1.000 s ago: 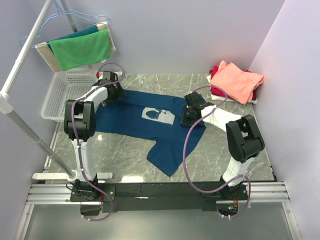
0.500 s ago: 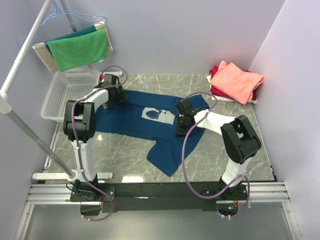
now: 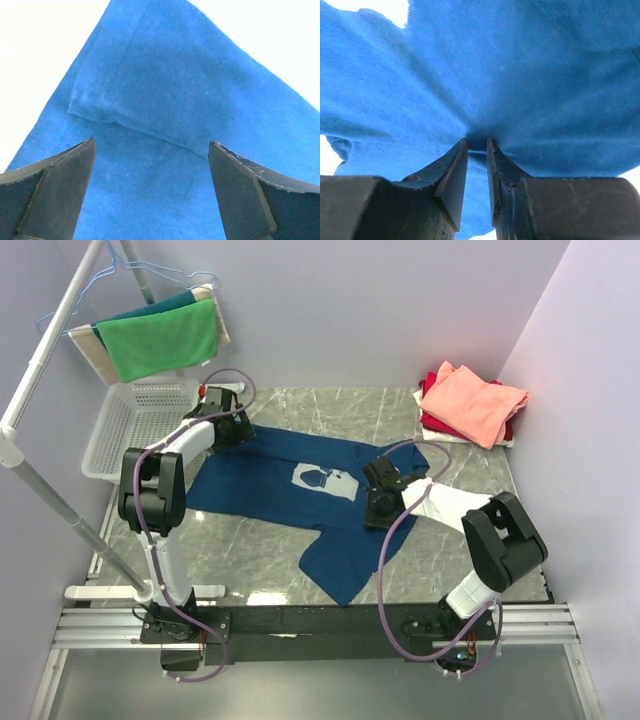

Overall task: Fold and stack the t-shirts
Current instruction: Fold the tshirt

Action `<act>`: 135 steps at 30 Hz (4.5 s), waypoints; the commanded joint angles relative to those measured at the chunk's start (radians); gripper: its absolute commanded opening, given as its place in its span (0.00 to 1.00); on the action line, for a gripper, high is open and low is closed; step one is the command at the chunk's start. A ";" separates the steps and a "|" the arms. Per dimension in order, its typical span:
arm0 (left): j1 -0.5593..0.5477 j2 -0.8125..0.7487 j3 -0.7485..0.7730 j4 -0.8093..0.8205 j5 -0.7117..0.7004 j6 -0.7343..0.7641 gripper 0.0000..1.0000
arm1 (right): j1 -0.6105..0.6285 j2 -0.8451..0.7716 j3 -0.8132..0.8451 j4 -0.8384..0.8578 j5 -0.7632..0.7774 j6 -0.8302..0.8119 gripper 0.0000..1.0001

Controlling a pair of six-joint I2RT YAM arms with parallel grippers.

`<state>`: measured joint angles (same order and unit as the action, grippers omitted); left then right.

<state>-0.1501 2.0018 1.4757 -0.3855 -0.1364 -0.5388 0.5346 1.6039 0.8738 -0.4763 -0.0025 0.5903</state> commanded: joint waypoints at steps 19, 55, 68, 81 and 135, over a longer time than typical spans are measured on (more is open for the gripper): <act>-0.109 -0.390 -0.347 -0.199 -0.031 -0.130 0.99 | 0.205 -0.185 0.132 -0.251 0.127 0.063 0.33; -0.094 -0.458 -0.566 -0.389 -0.046 -0.319 1.00 | 0.459 -0.222 -0.185 -0.381 -0.068 0.049 0.30; -0.094 -0.519 -0.344 -0.337 -0.011 -0.237 0.99 | 0.409 -0.331 0.191 -0.515 0.309 0.209 0.41; -0.152 -0.301 -0.146 -0.214 0.167 -0.159 0.98 | 0.079 -0.110 0.225 -0.164 0.332 0.108 0.34; -0.167 -0.224 -0.150 -0.225 0.167 -0.049 0.99 | -0.143 0.151 0.453 -0.331 0.288 -0.001 0.00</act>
<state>-0.3176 1.7752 1.2854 -0.6098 0.0433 -0.6048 0.3996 1.8336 1.2652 -0.7715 0.2760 0.6048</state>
